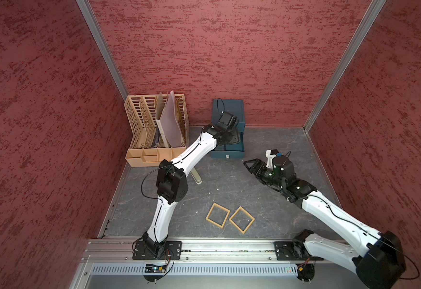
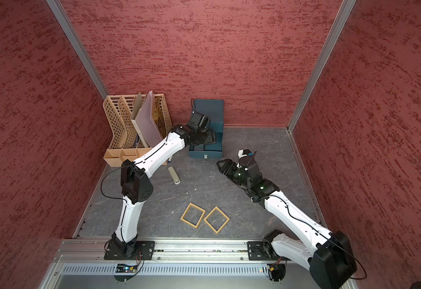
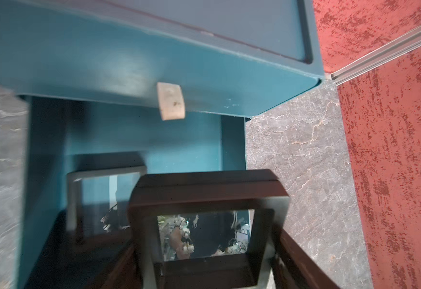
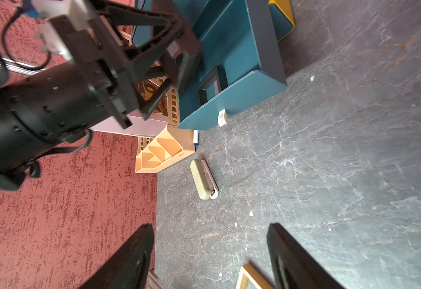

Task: Place the brooch boxes into the drawer by color
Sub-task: Place the brooch box in the drawer.

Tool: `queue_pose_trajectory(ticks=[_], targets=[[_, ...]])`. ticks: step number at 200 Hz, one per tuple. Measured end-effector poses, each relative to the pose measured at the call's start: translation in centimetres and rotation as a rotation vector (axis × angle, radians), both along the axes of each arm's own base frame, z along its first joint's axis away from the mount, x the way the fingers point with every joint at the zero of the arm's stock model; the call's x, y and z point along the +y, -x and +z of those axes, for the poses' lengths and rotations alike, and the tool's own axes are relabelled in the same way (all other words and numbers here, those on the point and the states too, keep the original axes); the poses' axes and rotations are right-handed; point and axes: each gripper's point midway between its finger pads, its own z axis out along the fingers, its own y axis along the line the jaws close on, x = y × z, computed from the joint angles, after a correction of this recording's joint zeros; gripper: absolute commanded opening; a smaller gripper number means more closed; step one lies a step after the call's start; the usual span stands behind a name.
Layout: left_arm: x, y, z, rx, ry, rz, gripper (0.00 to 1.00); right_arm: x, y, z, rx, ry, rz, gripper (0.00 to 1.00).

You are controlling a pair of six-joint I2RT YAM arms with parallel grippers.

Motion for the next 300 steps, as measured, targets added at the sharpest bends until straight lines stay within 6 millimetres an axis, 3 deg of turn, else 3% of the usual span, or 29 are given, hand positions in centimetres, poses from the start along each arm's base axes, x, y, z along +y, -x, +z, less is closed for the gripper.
queue_pose_trajectory(ticks=[71, 219, 258, 300], targets=[[-1.7, -1.2, -3.3, 0.017, -0.046, -0.031, 0.68, -0.3, 0.4, -0.1, 0.001, 0.002, 0.000, 0.77], [-1.9, -1.9, -7.6, 0.071, -0.128, -0.021, 0.71, -0.4, 0.4, 0.1, -0.003, 0.000, -0.004, 0.77], [-1.8, -1.8, -7.6, 0.076, -0.132, -0.021, 0.75, -0.5, 0.4, 0.0, -0.002, 0.001, -0.004, 0.77], [-1.8, -1.7, -7.6, 0.079, -0.136, -0.024, 0.92, -0.4, 0.4, 0.0, -0.001, 0.001, -0.004, 0.77]])
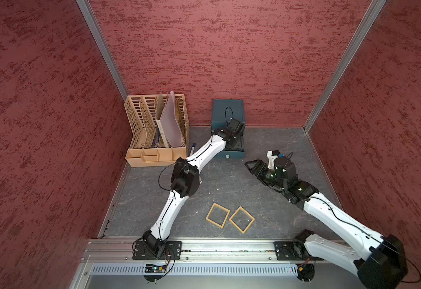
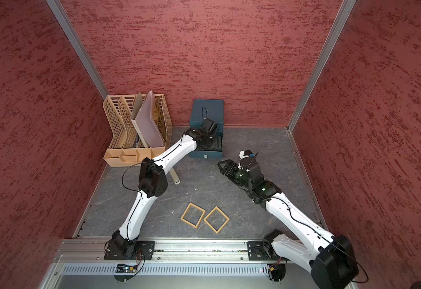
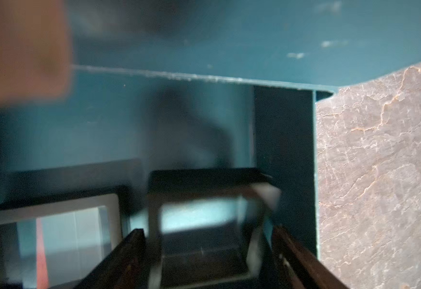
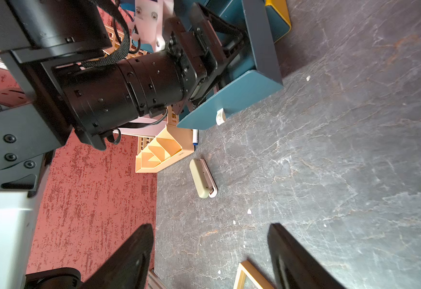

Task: Place the brooch boxes into the drawer by color
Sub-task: Place the brooch box in the drawer, then close the drawer in the storage box.

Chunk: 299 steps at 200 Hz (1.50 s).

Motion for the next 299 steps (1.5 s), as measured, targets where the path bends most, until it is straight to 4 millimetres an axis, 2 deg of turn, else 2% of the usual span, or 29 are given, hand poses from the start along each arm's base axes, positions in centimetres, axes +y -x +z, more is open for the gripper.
queue_pose_trajectory(ticks=[16, 53, 78, 99, 126, 147, 156, 168, 179, 189, 210, 235, 253, 271, 299], targets=[[-0.1, 0.1, 0.0, -0.001, -0.003, -0.006, 0.96, 0.0, 0.0, 0.0, 0.001, 0.000, 0.000, 0.77], [-0.4, 0.3, 0.2, -0.003, 0.000, -0.010, 0.96, 0.1, -0.1, -0.2, 0.006, 0.003, 0.000, 0.78], [-0.3, 0.6, 2.1, -0.024, 0.018, -0.006, 0.96, 0.3, -0.4, -0.9, 0.021, 0.006, -0.001, 0.78], [0.3, 1.4, 6.2, -0.071, 0.063, 0.003, 0.96, 1.0, -1.3, -1.8, 0.047, -0.016, 0.002, 0.77], [2.6, 2.8, 14.1, -0.174, 0.179, 0.039, 0.96, 2.2, -2.9, -3.2, 0.085, -0.076, -0.014, 0.75], [7.0, 2.7, 19.7, -0.258, 0.283, 0.111, 0.95, 3.1, -4.2, -4.4, 0.111, -0.142, -0.034, 0.69], [9.3, 2.0, 21.1, -0.285, 0.317, 0.152, 0.94, 3.6, -4.9, -5.0, 0.123, -0.174, -0.041, 0.66], [12.2, 0.6, 22.0, -0.310, 0.348, 0.201, 0.91, 4.2, -5.8, -5.8, 0.139, -0.217, -0.055, 0.62], [14.5, -0.9, 21.8, -0.316, 0.366, 0.239, 0.89, 4.7, -6.6, -6.7, 0.157, -0.256, -0.069, 0.61], [16.2, -2.5, 20.7, -0.303, 0.376, 0.271, 0.89, 5.0, -7.2, -7.4, 0.173, -0.288, -0.081, 0.61], [17.4, -5.0, 17.1, -0.244, 0.399, 0.296, 0.89, 5.5, -7.9, -8.1, 0.190, -0.335, -0.100, 0.61], [16.2, -7.1, 12.3, -0.155, 0.431, 0.274, 0.89, 5.8, -8.5, -7.4, 0.180, -0.388, -0.109, 0.61], [14.9, -8.1, 10.0, -0.110, 0.445, 0.251, 0.89, 6.1, -9.0, -6.8, 0.169, -0.427, -0.113, 0.60], [13.9, -9.1, 9.0, -0.093, 0.458, 0.239, 0.88, 6.3, -9.6, -6.8, 0.171, -0.460, -0.122, 0.60], [13.3, -9.5, 9.3, -0.096, 0.479, 0.233, 0.86, 6.6, -10.2, -8.1, 0.196, -0.487, -0.142, 0.57]])
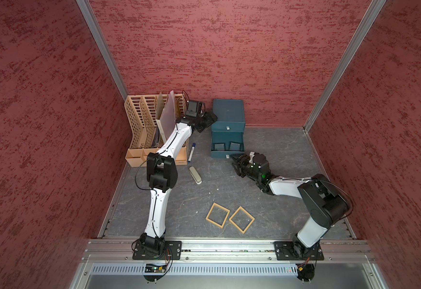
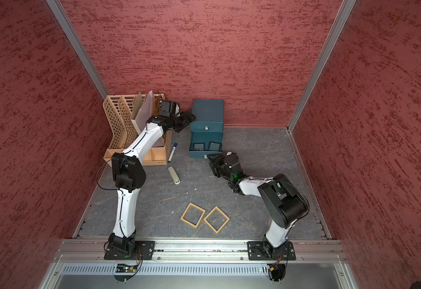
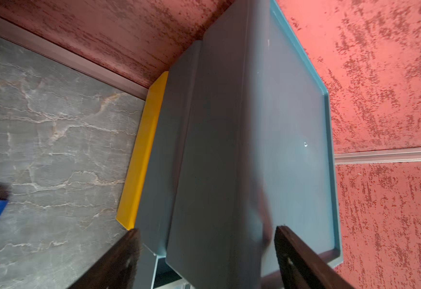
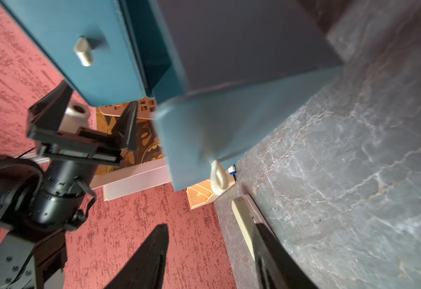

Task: Place the brooch boxes into the drawer by color
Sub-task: Close the drawer in the storage box.

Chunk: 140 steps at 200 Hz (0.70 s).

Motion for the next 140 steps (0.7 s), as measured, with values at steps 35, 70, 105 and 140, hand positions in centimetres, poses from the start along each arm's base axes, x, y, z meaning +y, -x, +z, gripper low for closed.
queue_pose_trajectory(ticks=[35, 70, 105, 140], targets=[[-0.2, 0.0, 0.5, -0.008, 0.007, 0.002, 0.84, 0.5, -1.1, -0.4, 0.003, -0.033, -0.017, 0.53], [-0.4, 0.1, 0.4, -0.002, 0.000, 0.003, 0.83, 1.3, -2.6, -0.3, -0.011, -0.063, -0.025, 0.47], [-0.9, 0.4, 0.2, 0.005, -0.007, -0.002, 0.82, 1.6, -3.0, -0.4, -0.005, -0.072, -0.028, 0.35], [-0.9, 0.5, 0.1, 0.007, -0.012, 0.001, 0.82, 1.6, -3.3, -0.6, 0.000, -0.077, -0.038, 0.08]])
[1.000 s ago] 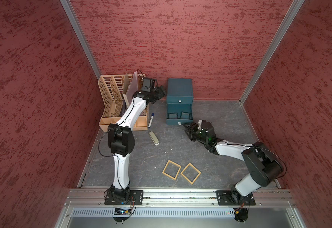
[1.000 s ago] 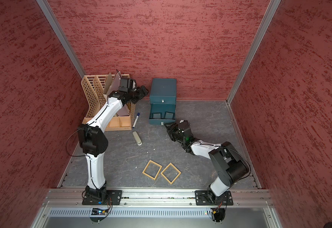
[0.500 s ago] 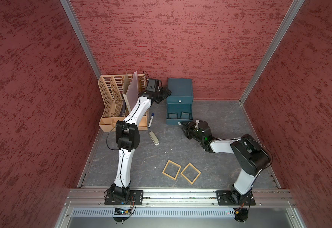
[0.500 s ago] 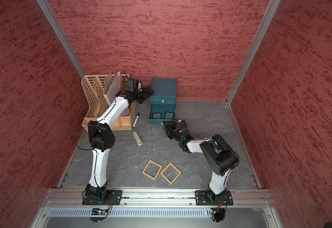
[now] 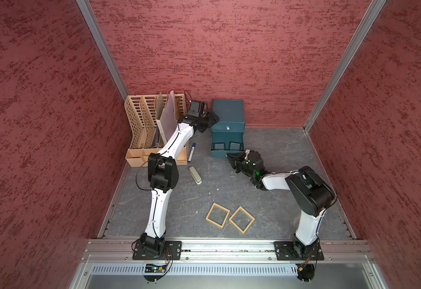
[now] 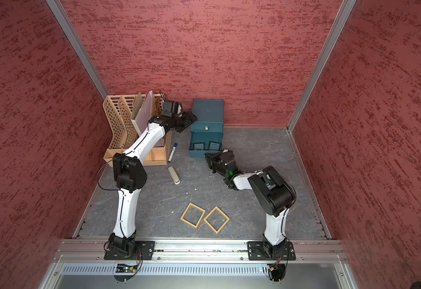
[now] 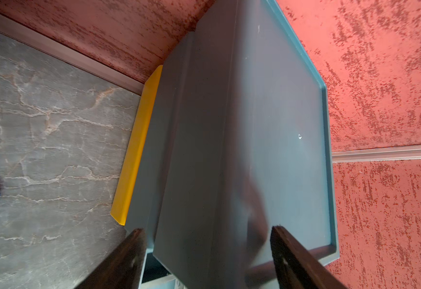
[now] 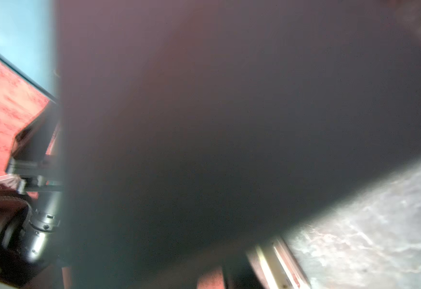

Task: Place the brooch boxes into the drawer by color
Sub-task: Close the drawer in the storage box.

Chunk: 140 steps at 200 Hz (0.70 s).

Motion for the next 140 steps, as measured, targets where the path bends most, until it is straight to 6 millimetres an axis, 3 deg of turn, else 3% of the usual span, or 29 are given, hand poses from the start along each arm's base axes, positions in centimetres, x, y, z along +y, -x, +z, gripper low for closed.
queue_pose_trajectory(ticks=[10, 59, 95, 140], targets=[[0.0, 0.0, 0.0, 0.000, -0.001, 0.000, 0.82, 0.0, 0.0, -0.1, 0.000, 0.003, -0.001, 0.00], [0.0, 0.1, -0.1, 0.006, -0.005, 0.001, 0.82, 0.1, -0.7, 0.0, -0.001, 0.003, -0.015, 0.00], [0.0, 0.1, -0.3, 0.007, -0.008, 0.005, 0.82, 0.8, -2.9, 1.3, -0.032, -0.014, -0.027, 0.00], [0.0, 0.0, -0.4, 0.004, -0.008, 0.007, 0.81, 0.8, -6.5, 0.6, -0.037, -0.016, -0.059, 0.00]])
